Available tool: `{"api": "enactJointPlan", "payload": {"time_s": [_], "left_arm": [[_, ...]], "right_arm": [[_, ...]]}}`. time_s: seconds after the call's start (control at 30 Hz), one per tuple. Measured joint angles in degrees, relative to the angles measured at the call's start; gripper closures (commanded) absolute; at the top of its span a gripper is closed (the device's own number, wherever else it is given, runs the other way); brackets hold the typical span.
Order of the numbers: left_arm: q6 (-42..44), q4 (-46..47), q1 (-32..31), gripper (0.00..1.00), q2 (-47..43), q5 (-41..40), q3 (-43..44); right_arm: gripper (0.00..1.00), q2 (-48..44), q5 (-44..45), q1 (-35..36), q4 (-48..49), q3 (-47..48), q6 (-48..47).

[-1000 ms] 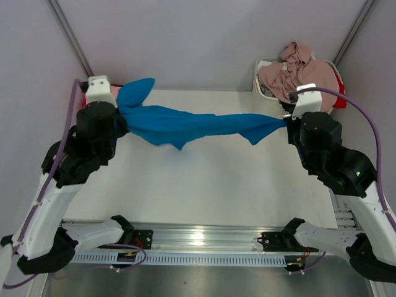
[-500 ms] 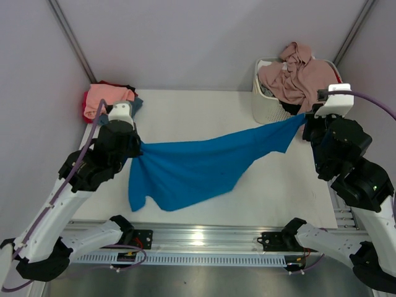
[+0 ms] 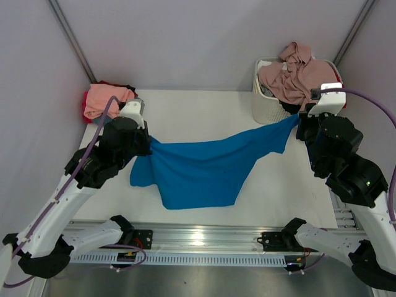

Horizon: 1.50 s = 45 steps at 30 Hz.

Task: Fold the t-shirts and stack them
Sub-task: Flatten out the tshirt

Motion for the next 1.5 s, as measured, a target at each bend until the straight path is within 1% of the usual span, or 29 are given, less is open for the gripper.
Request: {"api": "enactJointPlan", "payload": {"time_s": [0.07,0.13,0.17,0.3,0.37,0.47,0.57,0.6,0.67,0.7,0.77,0.87,0.93,1.03,1.1,1.13,1.17,1.2,1.23,1.27,1.4,1.5], "left_arm": [[1.84,1.97,-0.26,0.99,0.68,3.08,0.02],[5.03,3.41,-1.97,0.99,1.66,7.28,0.37],[7.15,3.91,-4.02,1.00,2.45,9.44,0.83],[15.76,4.20,-17.81,0.99,6.45,16.37,4.85],[18.78,3.17,-21.88,0.99,7.80,20.48,7.82],[21.62,2.27,-23.08,0.99,7.65,26.53,12.90],[23.04,5.42,-23.08,0.98,3.30,28.15,14.03],[23.54,8.33,-23.02,0.96,0.24,27.26,12.28],[24.13,12.50,-22.29,0.96,-5.29,22.32,8.48],[24.00,13.33,-20.87,0.96,-7.74,19.10,7.17],[22.80,14.36,-16.72,0.97,-8.66,11.21,6.91],[17.77,13.51,-9.99,0.98,-1.90,1.42,7.23],[14.45,12.74,-8.55,0.99,5.97,-4.22,6.21],[10.75,12.55,-8.33,0.98,17.00,-8.13,1.49],[9.25,11.52,-8.33,0.88,23.12,-8.61,-2.89],[8.74,10.99,-8.33,0.81,24.94,-8.57,-4.85],[8.39,10.03,-8.35,0.55,26.14,-8.57,-6.08],[8.24,9.05,-8.50,0.46,26.95,-8.70,-6.45],[7.80,8.81,-8.76,0.40,27.32,-9.29,-6.43],[7.37,8.92,-8.98,0.30,27.36,-9.94,-6.23],[6.32,8.70,-10.88,0.25,27.36,-12.90,-4.07],[6.14,8.96,-12.94,0.24,26.53,-14.45,-3.28]], "right_arm": [[1.00,-0.02,-0.07,0.00,-0.09,-0.02,0.20],[1.00,-0.02,-0.20,0.00,-0.09,-0.02,0.42],[1.00,-0.02,-0.26,0.00,-0.09,-0.02,0.46],[1.00,0.00,-0.55,0.00,-0.11,-0.02,0.98],[1.00,0.04,-0.66,0.00,-0.11,-0.02,1.05],[1.00,0.26,-0.66,0.00,-0.09,-0.02,1.09],[1.00,0.72,-0.66,0.00,-0.07,-0.02,1.07],[1.00,0.94,-0.66,-0.02,-0.07,-0.02,1.05],[1.00,1.38,-0.94,-0.04,-0.04,-0.02,1.05],[1.00,1.66,-1.09,-0.04,-0.04,-0.02,1.05],[1.00,2.21,-1.55,-0.04,-0.02,-0.02,1.05],[1.00,2.97,-2.34,-0.09,-0.02,-0.02,1.07],[1.00,3.32,-2.95,-0.11,0.02,-0.17,1.16],[1.00,3.50,-3.67,-0.13,0.07,-0.83,1.31],[1.00,3.54,-4.13,-0.13,0.07,-1.46,1.42],[1.00,3.56,-4.33,-0.13,0.04,-1.70,1.44],[1.00,3.58,-4.48,-0.15,0.00,-1.95,1.46],[1.00,3.56,-4.55,-0.15,0.02,-2.14,1.46],[1.00,3.56,-4.61,-0.22,0.00,-2.32,1.46],[1.00,3.56,-4.68,-0.24,0.00,-2.43,1.46],[1.00,3.56,-4.81,-0.31,-0.04,-2.62,1.44],[1.00,3.56,-4.85,-0.37,-0.04,-2.64,1.38]]}}
